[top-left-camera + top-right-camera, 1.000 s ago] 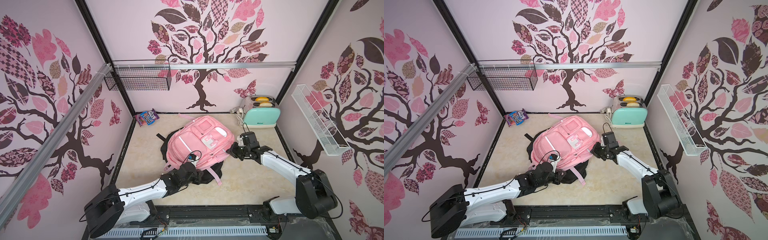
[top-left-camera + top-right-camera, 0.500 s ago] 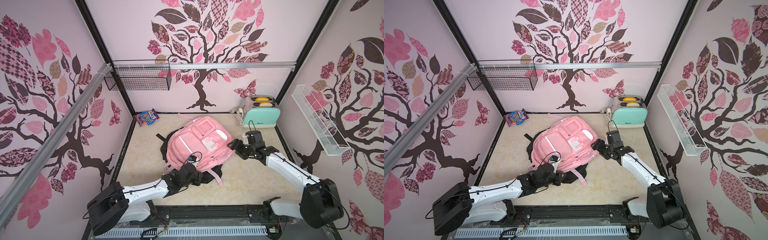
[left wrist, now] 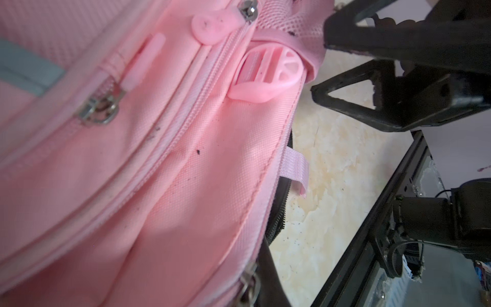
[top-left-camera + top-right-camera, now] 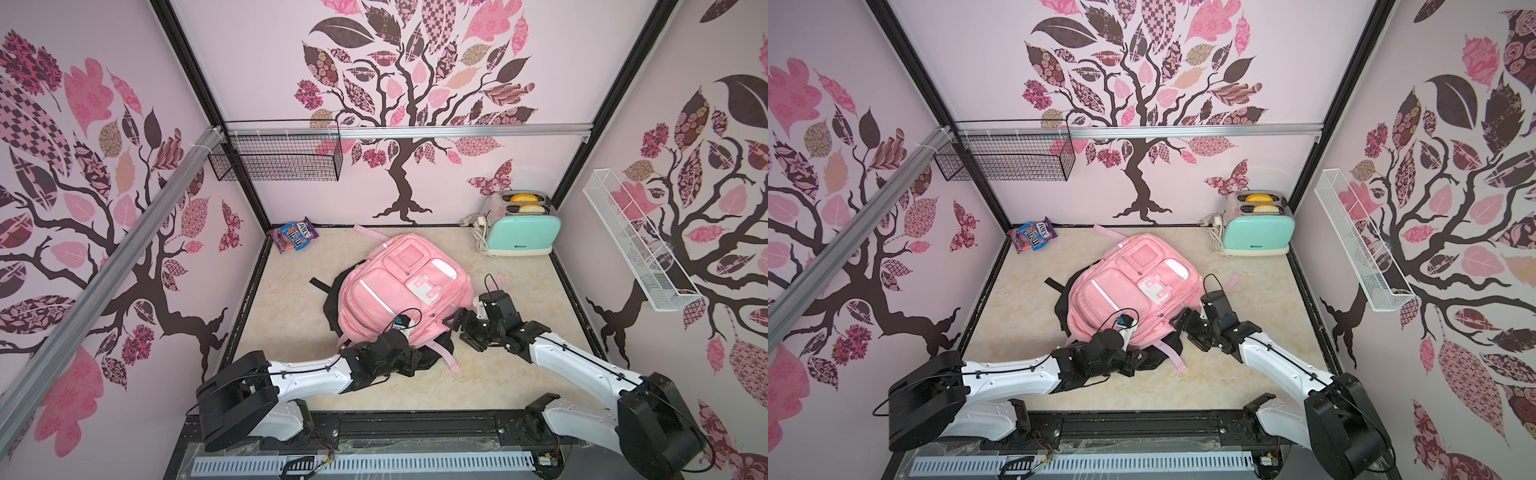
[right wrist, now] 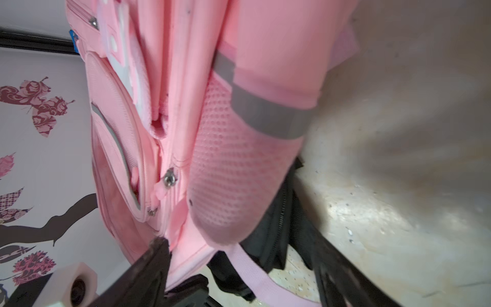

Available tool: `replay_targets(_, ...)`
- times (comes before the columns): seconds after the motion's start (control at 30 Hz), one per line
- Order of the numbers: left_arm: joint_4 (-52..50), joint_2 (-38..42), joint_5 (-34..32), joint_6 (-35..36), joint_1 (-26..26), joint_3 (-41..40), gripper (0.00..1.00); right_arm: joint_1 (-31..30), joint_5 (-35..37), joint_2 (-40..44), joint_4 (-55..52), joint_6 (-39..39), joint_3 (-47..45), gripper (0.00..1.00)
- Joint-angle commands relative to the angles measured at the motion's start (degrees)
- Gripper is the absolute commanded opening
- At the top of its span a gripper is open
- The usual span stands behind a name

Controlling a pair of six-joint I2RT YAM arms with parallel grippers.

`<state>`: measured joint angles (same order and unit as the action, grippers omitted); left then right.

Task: Zip up the backpack
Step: Zip the zipper on the backpack.

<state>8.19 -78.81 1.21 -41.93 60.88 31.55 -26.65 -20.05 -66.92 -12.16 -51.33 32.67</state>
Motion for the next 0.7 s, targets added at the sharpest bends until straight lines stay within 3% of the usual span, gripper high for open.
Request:
replay_targets(0.0,3.36,-1.20,1.60,0.10,0.54,1.18,0.00,-0.42,-0.42,-1.52,4.38,-1.34,0.64,0.84)
replay_targets(0.13,2.84,-0.68,1.05,0.27,0.49,1.41,0.00,-0.42,-0.16,-2.92,5.50,-0.81,0.82,0.82)
replay_targets(0.23,1.70,0.20,0.28,0.35,0.47,1.46,0.00,-0.43,-0.59,-4.46,7.61,-0.55,1.08,0.68)
replay_targets(0.43,-1.39,2.51,0.05,0.28,-0.96,0.23,0.00,-0.43,0.63,-9.32,7.67,1.62,5.99,0.05)
replay_targets(0.47,-1.60,2.84,0.31,0.12,-1.66,-0.15,0.00,-0.43,1.51,-10.20,6.74,2.24,7.42,0.00)
replay_targets(0.67,-3.98,7.77,0.99,-0.44,-5.52,-3.90,0.00,-0.08,6.58,-13.90,4.94,4.99,13.78,0.00)
